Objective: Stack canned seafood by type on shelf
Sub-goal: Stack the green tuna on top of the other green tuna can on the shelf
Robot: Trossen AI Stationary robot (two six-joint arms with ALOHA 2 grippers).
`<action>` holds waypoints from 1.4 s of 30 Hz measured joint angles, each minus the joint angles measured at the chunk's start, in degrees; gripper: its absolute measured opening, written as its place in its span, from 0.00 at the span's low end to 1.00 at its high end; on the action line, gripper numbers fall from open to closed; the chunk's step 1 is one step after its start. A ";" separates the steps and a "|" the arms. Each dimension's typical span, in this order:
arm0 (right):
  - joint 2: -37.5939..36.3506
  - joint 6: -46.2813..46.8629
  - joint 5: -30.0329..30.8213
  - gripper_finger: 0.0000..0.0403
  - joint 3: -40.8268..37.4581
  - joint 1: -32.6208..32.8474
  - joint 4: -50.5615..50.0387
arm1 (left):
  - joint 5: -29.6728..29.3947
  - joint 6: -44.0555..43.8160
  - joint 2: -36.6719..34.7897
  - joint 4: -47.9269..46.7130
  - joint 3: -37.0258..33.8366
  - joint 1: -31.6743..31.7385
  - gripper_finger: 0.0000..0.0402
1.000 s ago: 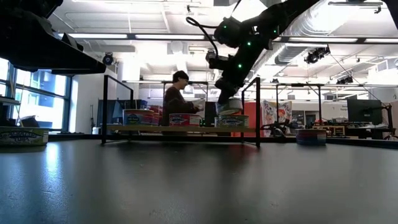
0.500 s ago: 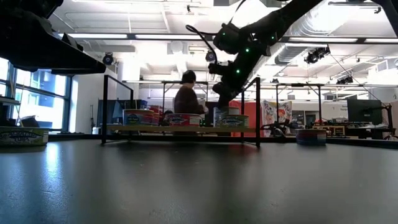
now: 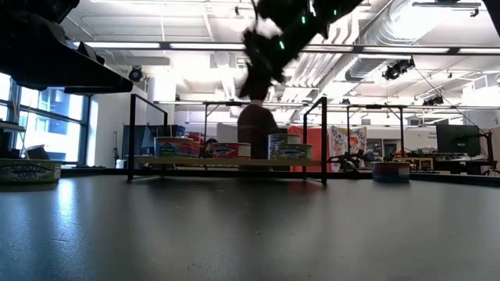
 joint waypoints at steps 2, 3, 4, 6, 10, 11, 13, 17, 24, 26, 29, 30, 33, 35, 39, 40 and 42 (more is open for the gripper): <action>0.00 -3.20 -4.03 0.29 -1.02 4.85 4.72 | -0.02 0.16 0.00 -0.15 0.00 -0.18 0.29; 0.00 -4.40 -4.94 0.28 -2.05 7.24 6.90 | -0.02 0.47 0.00 -0.33 0.00 -0.17 0.29; 0.00 -5.35 -5.54 0.26 -3.25 9.66 8.88 | 0.00 0.48 0.00 -0.42 0.00 -0.23 0.29; 0.00 -5.72 -5.78 0.24 -6.32 14.14 12.38 | -0.02 -0.29 -0.54 -0.63 0.00 -0.63 0.29; 0.02 -0.52 -5.45 0.20 -13.68 22.28 21.08 | -0.01 -1.38 -3.96 -5.76 0.70 -1.58 0.29; 0.02 1.02 -5.41 0.19 -15.62 24.21 23.78 | 0.00 -2.39 -5.28 -9.39 1.52 -1.66 0.29; 0.02 3.11 -3.80 0.18 -19.33 27.78 28.75 | -0.04 -6.18 -8.42 -20.05 4.27 -1.60 0.29; 0.02 2.15 5.16 0.16 -24.02 32.72 32.79 | -1.59 -18.92 -12.99 -49.44 12.82 -0.16 0.29; 0.02 1.09 14.59 0.15 -28.50 33.88 34.83 | 7.26 -53.07 -14.21 -93.65 23.64 2.92 0.29; 0.02 0.60 14.59 0.15 -29.55 33.11 35.71 | 12.52 -62.75 -14.19 -99.68 23.46 3.43 0.29; 0.04 0.01 14.59 0.15 -30.81 31.78 37.83 | 17.85 -72.93 -13.99 -103.81 21.43 3.33 0.29; 0.04 0.02 14.59 0.15 -31.00 31.46 38.68 | 16.73 -73.67 -13.54 -103.23 21.34 3.31 0.29; 0.04 1.39 14.07 0.15 -31.06 31.08 38.77 | 14.12 -75.88 -12.57 -102.18 20.67 4.03 0.29; 0.04 1.56 13.09 0.15 -31.08 31.43 38.88 | 13.75 -76.13 -11.31 -102.16 20.35 5.00 0.29; 0.04 -0.69 12.08 0.15 -31.08 32.63 41.59 | 12.82 -77.60 -8.09 -102.00 20.37 8.37 0.29; 0.04 -1.77 12.01 0.15 -31.08 32.85 42.50 | 12.18 -78.39 -7.14 -102.13 20.37 9.67 0.29; 0.04 -3.52 11.96 0.15 -31.08 33.18 44.05 | 11.74 -78.51 -4.78 -102.33 20.42 12.85 0.28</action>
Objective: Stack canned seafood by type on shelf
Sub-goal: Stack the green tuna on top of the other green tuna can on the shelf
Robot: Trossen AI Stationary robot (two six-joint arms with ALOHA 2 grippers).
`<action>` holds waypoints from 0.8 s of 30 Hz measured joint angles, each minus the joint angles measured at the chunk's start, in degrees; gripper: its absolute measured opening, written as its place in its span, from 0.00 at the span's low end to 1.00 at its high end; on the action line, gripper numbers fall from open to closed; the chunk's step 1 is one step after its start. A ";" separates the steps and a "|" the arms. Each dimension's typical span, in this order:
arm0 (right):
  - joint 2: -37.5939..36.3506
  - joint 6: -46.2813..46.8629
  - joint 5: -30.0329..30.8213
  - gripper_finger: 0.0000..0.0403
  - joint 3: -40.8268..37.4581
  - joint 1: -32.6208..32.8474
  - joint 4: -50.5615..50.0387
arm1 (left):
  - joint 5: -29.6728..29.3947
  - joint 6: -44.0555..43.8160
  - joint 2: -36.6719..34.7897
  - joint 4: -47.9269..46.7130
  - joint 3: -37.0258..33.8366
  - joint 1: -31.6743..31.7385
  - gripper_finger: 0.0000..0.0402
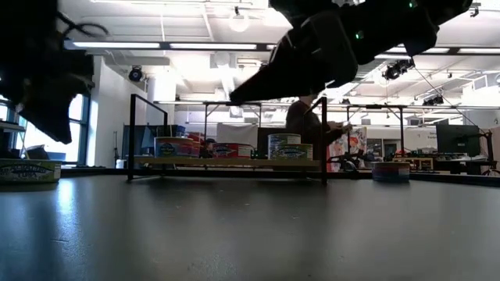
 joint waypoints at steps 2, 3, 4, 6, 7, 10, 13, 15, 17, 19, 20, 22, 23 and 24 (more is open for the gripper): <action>0.00 -1.06 -0.02 0.15 0.00 0.11 0.64 | 1.24 1.36 2.34 0.22 -0.02 3.56 0.25; 0.00 -1.02 0.00 0.15 0.00 0.10 0.64 | 2.17 2.52 3.35 0.28 0.00 5.43 0.24; 0.00 -0.92 0.00 0.15 0.00 0.01 0.64 | 3.34 4.09 4.49 0.28 0.00 7.26 0.22; 0.00 0.02 0.00 0.15 0.00 -0.06 0.65 | 5.39 6.45 6.53 0.76 -0.02 10.52 0.19; 0.00 0.58 0.00 0.15 0.00 -0.06 0.64 | 5.92 7.40 7.37 0.80 0.00 12.02 0.17; 0.00 2.23 0.00 0.15 0.00 -0.06 0.64 | 8.33 10.63 9.86 0.84 0.04 15.43 0.13; 0.00 2.64 0.00 0.15 0.00 -0.02 0.64 | 9.62 13.87 10.91 0.39 0.18 16.93 0.09; 0.00 2.60 0.00 0.15 0.00 -0.02 0.64 | 9.87 14.36 10.99 0.03 0.73 16.53 0.08; 0.00 2.67 0.00 0.15 0.00 -0.14 0.64 | 10.81 14.44 10.91 -0.66 2.49 15.68 0.06; 0.00 3.25 0.00 0.15 0.00 -0.40 0.64 | 10.64 14.17 10.69 -2.09 4.92 14.51 0.05; 0.00 3.69 0.00 0.15 0.00 -0.44 0.64 | 10.26 14.03 10.64 -3.37 5.88 14.00 0.05; 0.00 4.76 0.00 0.15 0.00 -0.44 0.64 | 10.54 13.99 10.68 -5.37 6.92 13.31 0.03; 0.00 5.11 0.02 0.15 0.00 -0.46 0.62 | 11.07 13.83 10.66 -5.52 7.03 13.32 0.02; 0.00 5.20 0.02 0.15 0.00 -0.43 0.62 | 11.27 13.56 10.68 -5.96 6.86 13.50 0.01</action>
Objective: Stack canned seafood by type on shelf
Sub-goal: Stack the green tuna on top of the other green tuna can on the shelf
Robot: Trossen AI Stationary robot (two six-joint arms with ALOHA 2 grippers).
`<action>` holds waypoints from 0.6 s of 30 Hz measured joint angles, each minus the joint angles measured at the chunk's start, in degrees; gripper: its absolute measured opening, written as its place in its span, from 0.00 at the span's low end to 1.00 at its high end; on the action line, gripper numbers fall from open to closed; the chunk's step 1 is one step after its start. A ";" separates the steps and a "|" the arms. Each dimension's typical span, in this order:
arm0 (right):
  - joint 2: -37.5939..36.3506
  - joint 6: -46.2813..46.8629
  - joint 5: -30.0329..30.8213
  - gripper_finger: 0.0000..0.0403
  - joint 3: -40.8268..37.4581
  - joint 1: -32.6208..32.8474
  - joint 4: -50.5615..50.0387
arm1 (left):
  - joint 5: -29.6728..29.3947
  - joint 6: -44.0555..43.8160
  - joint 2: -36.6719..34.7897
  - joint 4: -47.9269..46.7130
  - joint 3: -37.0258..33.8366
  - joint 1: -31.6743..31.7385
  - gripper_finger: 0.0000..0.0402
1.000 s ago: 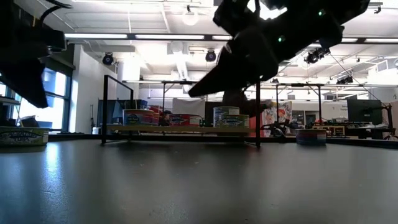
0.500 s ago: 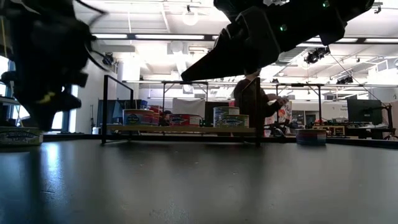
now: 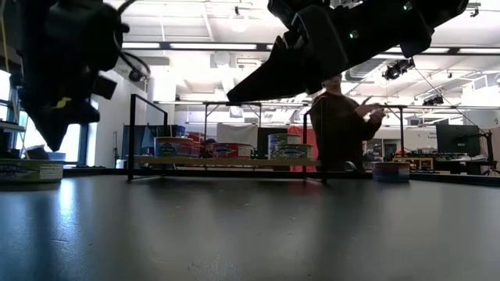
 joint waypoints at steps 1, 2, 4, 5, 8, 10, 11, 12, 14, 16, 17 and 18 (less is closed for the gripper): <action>0.00 -0.01 0.00 0.15 0.00 0.13 0.00 | 0.06 -0.28 0.00 -0.91 -0.40 0.35 0.01; 0.00 -0.02 0.00 0.15 0.00 0.25 0.00 | 0.03 -0.53 0.00 -1.30 -0.91 0.69 0.00; 0.00 -0.04 -0.02 0.15 0.00 0.41 -0.02 | 0.50 -0.78 0.00 0.06 -2.23 1.47 0.00; 0.00 -0.06 -0.02 0.15 0.00 0.41 -0.03 | 1.17 -0.81 0.00 1.03 -3.16 1.83 0.00; 0.00 -0.11 -0.02 0.15 0.00 0.41 -0.13 | 2.37 0.67 0.70 2.64 -4.89 2.70 0.00; 0.00 -0.13 -0.02 0.15 0.00 0.41 -0.22 | 2.43 1.26 1.31 3.37 -4.41 2.76 0.00; 0.00 -0.19 -0.02 0.15 0.00 0.41 -0.22 | 2.26 2.17 1.40 4.65 -4.14 2.68 0.00; 0.00 -0.71 -0.02 0.15 0.00 0.41 -0.22 | 1.46 3.65 1.38 6.67 -3.91 2.49 0.00; 0.00 -2.07 -0.02 0.15 0.00 0.41 -0.18 | -1.08 7.33 1.17 12.70 -3.05 2.21 0.00; 0.00 -2.59 -0.01 0.15 0.00 0.19 -0.15 | -3.12 11.19 1.33 20.95 -0.87 1.43 0.00; 0.00 -2.57 -0.02 0.15 0.00 -0.03 -0.15 | -4.10 12.95 1.50 23.27 0.33 0.82 0.00; 0.00 -2.32 -0.02 0.15 0.00 -0.14 -0.15 | -5.86 15.24 1.49 23.90 1.48 0.18 0.00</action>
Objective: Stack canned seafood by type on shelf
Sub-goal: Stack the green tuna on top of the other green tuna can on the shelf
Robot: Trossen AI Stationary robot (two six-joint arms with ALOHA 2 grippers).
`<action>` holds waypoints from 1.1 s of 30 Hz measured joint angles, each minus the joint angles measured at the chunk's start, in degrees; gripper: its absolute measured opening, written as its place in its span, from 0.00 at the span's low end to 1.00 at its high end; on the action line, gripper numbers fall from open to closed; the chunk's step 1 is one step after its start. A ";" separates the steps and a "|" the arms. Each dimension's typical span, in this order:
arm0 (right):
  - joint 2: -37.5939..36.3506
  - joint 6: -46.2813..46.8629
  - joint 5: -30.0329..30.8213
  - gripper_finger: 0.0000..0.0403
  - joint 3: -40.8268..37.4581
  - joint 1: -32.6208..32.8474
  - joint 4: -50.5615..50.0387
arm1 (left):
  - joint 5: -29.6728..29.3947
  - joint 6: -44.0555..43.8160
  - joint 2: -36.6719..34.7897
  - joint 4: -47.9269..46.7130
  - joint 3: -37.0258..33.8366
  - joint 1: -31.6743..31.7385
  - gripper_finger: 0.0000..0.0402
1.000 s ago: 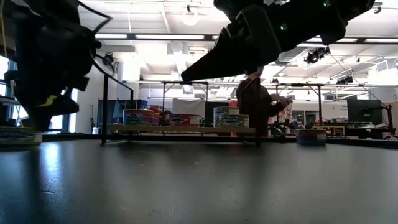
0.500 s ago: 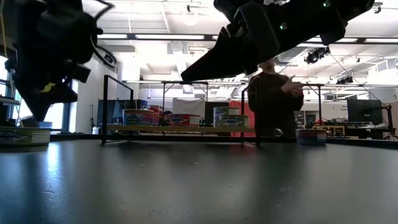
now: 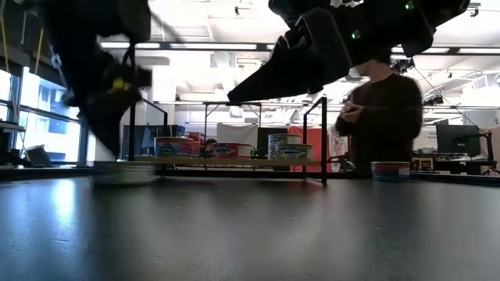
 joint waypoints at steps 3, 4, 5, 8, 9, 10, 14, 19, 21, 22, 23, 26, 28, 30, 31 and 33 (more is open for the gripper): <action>0.02 0.75 0.00 0.15 0.00 -0.26 0.04 | -4.11 10.53 -0.12 5.60 3.12 -1.81 0.00; 0.02 1.17 0.02 0.15 0.00 -0.30 0.04 | -4.70 14.52 -0.10 7.98 3.52 -2.37 0.00; 0.02 1.48 0.02 0.15 0.00 -0.30 -0.07 | -4.89 18.77 -0.14 9.92 3.66 -2.93 0.00; 0.02 1.73 0.00 0.15 0.00 -0.24 -0.35 | -4.82 29.42 -0.03 17.39 2.84 -4.89 0.00; 0.02 1.76 0.00 0.15 0.00 -0.24 -0.47 | -5.12 31.62 0.07 19.47 2.28 -5.35 0.00; 0.02 2.11 0.00 0.15 0.00 -0.24 -0.60 | -5.21 33.26 0.26 21.24 1.73 -5.67 0.00; 0.02 3.21 -0.11 0.17 0.00 -0.72 -0.71 | -6.47 37.11 0.92 30.52 -2.22 -6.05 0.00; 0.80 -1.95 -2.79 0.31 0.01 -1.18 -2.19 | -6.79 39.55 1.46 43.65 -8.61 -5.64 0.00; 2.76 -7.36 -1.18 0.37 0.05 -0.47 -1.17 | -6.84 40.44 1.43 48.50 -10.63 -5.52 0.00; 4.25 -9.64 0.57 0.40 0.27 -0.16 -0.06 | -6.90 40.87 1.44 50.54 -11.48 -5.52 0.00; 6.08 -10.74 3.14 0.42 0.83 0.06 1.19 | -6.88 41.27 1.46 52.57 -12.33 -5.48 0.00; 10.62 -12.21 8.51 0.44 3.31 0.20 2.45 | -6.93 42.15 1.46 60.03 -14.43 -5.48 0.00; 12.99 -13.33 8.51 0.43 5.24 -0.15 2.51 | -7.03 42.24 1.46 62.69 -15.21 -5.49 0.00; 14.64 -13.84 8.25 0.40 7.07 -0.54 0.59 | -7.03 42.24 1.46 64.18 -15.50 -5.49 0.00; 15.13 -13.93 8.26 0.38 7.88 -0.63 -1.01 | -7.05 42.27 1.46 64.37 -15.52 -5.48 0.00; 15.39 -13.47 8.65 0.33 9.01 -0.97 -5.40 | -7.05 42.31 1.46 64.40 -15.54 -5.48 0.00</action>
